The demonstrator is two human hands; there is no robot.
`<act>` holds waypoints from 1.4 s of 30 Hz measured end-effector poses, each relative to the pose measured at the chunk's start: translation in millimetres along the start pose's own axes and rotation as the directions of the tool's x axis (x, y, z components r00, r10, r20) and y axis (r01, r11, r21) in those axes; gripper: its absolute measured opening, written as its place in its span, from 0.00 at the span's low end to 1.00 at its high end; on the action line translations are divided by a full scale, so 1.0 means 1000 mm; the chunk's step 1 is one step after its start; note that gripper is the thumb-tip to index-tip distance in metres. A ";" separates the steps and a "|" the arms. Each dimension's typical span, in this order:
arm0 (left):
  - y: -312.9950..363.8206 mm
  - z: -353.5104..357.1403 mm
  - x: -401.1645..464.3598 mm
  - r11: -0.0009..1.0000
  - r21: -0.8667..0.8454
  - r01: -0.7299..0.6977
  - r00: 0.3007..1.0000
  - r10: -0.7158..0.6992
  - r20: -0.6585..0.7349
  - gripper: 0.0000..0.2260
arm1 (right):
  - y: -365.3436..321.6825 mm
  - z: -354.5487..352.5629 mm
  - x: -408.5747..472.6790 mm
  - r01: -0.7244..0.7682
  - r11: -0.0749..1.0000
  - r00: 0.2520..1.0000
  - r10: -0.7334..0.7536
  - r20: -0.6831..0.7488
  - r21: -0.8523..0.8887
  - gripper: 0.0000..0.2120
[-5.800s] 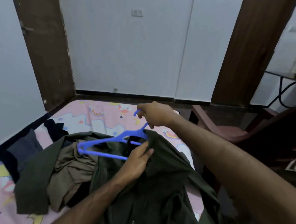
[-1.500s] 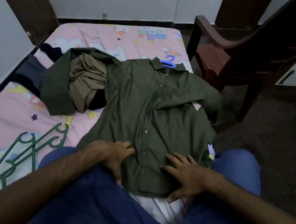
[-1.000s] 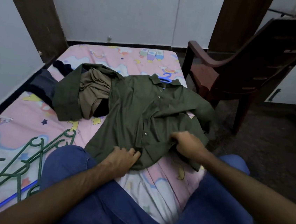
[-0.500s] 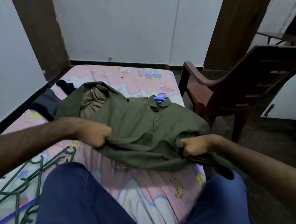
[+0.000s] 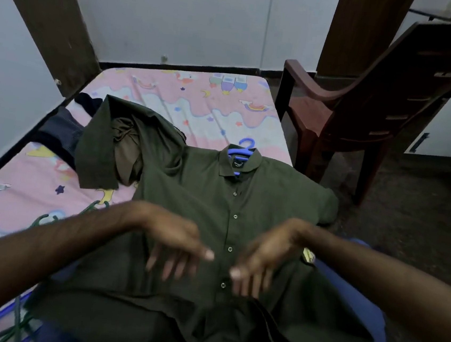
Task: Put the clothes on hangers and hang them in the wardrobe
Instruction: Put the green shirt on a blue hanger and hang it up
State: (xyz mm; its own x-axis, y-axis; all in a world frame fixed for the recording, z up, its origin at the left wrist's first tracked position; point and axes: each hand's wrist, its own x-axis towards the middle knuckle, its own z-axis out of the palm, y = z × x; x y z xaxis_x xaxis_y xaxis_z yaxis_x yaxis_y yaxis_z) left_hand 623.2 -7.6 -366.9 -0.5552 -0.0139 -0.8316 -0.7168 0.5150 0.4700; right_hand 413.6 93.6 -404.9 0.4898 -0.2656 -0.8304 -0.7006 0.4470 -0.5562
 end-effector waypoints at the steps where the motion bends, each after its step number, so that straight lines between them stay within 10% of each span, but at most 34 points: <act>1: -0.002 -0.019 0.010 0.992 0.124 -0.015 0.979 0.040 -0.200 0.16 | -0.006 -0.021 -0.002 0.027 0.997 0.985 -0.039 -0.167 -0.076 0.24; 3: -0.004 -0.058 0.037 0.934 0.356 0.029 0.802 0.191 -0.567 0.09 | -0.014 -0.065 -0.001 -0.021 0.958 0.802 -0.155 -0.577 -0.286 0.15; 6: -0.008 -0.089 0.091 0.983 0.137 -0.123 0.567 0.183 -0.803 0.10 | -0.010 -0.116 0.029 -0.039 0.978 0.346 -0.181 -0.921 -0.207 0.07; 12: -0.023 -0.084 0.186 0.971 -0.034 -0.237 0.418 0.070 -0.906 0.14 | 0.029 -0.121 0.089 0.094 0.991 0.132 0.084 -0.988 0.097 0.20; 16: -0.049 -0.082 0.208 0.956 -0.068 -0.284 0.318 0.027 -0.948 0.12 | 0.023 -0.115 0.104 -0.141 0.990 0.105 0.037 -0.994 0.022 0.25; 23: -0.050 -0.082 0.224 0.931 -0.116 -0.346 0.248 -0.029 -0.968 0.05 | 0.025 -0.122 0.109 -0.124 0.991 0.030 0.063 -0.998 0.059 0.17; 31: -0.048 -0.097 0.222 0.875 -0.294 -0.386 0.360 -0.150 -0.921 0.06 | 0.033 -0.128 0.106 0.113 0.980 -0.038 0.167 -0.985 0.162 0.06; 38: -0.048 -0.101 0.215 0.491 -0.558 -0.669 0.559 -0.163 -0.813 0.05 | 0.045 -0.138 0.101 0.412 0.889 0.114 0.167 -0.979 0.199 0.07; 42: -0.049 -0.101 0.213 0.386 -0.603 -0.698 0.597 -0.152 -0.788 0.03 | 0.043 -0.137 0.112 0.463 0.872 0.069 0.146 -0.987 0.161 0.07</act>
State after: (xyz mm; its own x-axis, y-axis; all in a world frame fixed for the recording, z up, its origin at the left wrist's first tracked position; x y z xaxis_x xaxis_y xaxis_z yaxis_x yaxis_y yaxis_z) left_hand 497.2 -122.1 -537.3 -0.5545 -0.7618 -0.3350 -0.1438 -0.3087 0.9402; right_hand 367.3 -34.2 -526.6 -0.5806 -0.7962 -0.1703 -0.3007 0.4040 -0.8639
